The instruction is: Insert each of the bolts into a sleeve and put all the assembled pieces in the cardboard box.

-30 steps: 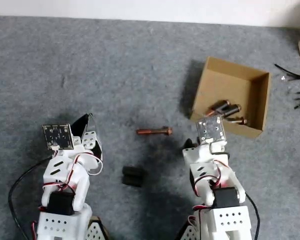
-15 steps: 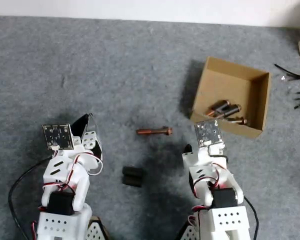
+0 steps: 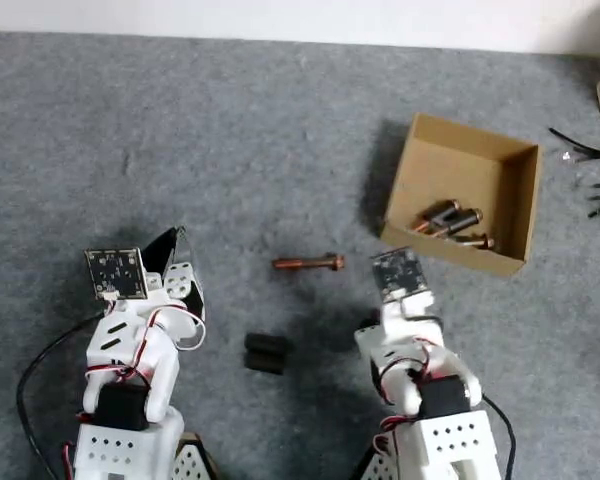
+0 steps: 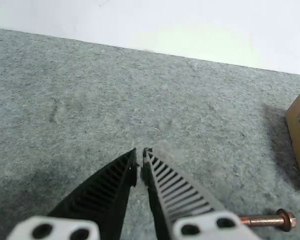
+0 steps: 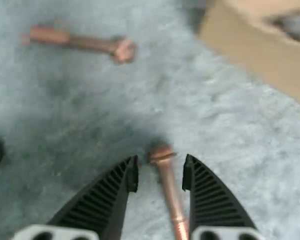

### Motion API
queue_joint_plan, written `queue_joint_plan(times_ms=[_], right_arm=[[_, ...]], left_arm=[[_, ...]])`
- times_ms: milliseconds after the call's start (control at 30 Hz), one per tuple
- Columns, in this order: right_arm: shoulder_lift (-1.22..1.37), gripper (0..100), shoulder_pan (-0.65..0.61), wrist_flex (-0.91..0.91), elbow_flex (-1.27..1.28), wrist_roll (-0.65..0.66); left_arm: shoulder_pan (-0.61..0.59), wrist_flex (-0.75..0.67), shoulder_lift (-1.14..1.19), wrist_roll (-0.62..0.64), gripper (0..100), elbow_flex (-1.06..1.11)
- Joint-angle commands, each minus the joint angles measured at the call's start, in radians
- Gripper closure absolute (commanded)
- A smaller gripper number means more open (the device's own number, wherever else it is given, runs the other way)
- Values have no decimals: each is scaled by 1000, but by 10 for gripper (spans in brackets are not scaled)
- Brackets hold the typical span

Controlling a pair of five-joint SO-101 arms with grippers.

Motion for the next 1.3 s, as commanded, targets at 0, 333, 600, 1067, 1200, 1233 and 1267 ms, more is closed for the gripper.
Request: queue_joint_plan(times_ms=[0, 333, 600, 1067, 1200, 1233, 1267], right_arm=[[-5, 868, -47, 10, -8, 17], [-5, 868, -30, -12, -8, 21], [82, 868, 13, -12, -16, 23], [573, 868, 15, -176, -143, 23], [630, 868, 15, -176, -143, 23], [641, 868, 15, -176, -143, 23], [648, 868, 15, -177, -143, 23]], left_arm=[[-2, 0, -5, -18, 959, 19], [-2, 0, -4, -18, 959, 19], [-2, 2, -4, -18, 959, 19], [-2, 2, -4, -18, 959, 19], [-2, 2, -4, -18, 959, 19], [-2, 2, -4, -18, 959, 19], [-2, 0, -4, -18, 959, 19]])
